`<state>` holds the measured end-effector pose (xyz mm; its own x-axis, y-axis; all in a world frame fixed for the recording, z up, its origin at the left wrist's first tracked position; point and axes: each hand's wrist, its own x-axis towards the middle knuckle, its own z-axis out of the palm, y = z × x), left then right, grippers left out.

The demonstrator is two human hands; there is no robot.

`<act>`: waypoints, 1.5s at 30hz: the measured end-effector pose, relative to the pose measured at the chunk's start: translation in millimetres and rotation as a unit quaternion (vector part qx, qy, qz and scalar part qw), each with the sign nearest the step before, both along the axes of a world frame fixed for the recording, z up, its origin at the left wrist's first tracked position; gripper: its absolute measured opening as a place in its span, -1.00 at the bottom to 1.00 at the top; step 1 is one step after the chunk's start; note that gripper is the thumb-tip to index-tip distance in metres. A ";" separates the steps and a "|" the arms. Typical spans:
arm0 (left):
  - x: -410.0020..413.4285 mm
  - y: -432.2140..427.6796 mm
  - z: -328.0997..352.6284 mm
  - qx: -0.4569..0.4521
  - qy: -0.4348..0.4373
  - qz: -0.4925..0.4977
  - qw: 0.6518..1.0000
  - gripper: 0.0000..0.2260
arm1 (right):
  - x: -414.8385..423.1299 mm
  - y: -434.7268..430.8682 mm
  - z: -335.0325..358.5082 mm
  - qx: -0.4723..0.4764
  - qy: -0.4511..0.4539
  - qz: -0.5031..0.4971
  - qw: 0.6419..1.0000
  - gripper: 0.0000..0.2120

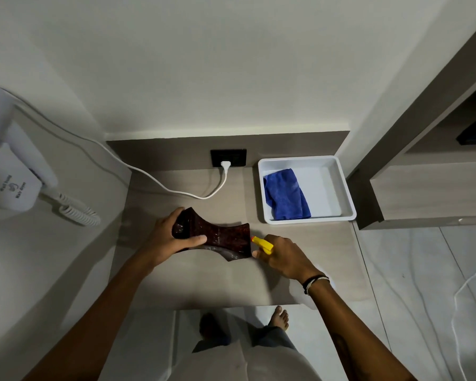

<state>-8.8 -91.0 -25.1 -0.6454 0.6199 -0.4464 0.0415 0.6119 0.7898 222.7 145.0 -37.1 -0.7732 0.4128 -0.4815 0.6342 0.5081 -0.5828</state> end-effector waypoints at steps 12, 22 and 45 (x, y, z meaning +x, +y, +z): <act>5.0 43.9 28.4 0.015 0.158 -0.066 0.985 -0.13 | 23.6 97.1 40.4 0.027 0.202 -0.165 0.965 -0.65; 8.4 65.0 18.3 -0.008 0.278 -0.202 0.939 -0.06 | -29.2 204.9 15.0 0.102 0.234 -0.305 0.917 -0.34; 5.1 61.0 9.8 0.005 0.329 -0.238 0.914 -0.05 | 20.6 106.5 -79.9 0.250 0.297 -0.262 0.884 -0.78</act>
<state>-3.7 -30.0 -15.3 -0.4272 0.9027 -0.0507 0.7699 0.3926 0.5030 243.3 251.5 -117.0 -0.4677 0.8357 0.2880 0.5168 0.5229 -0.6779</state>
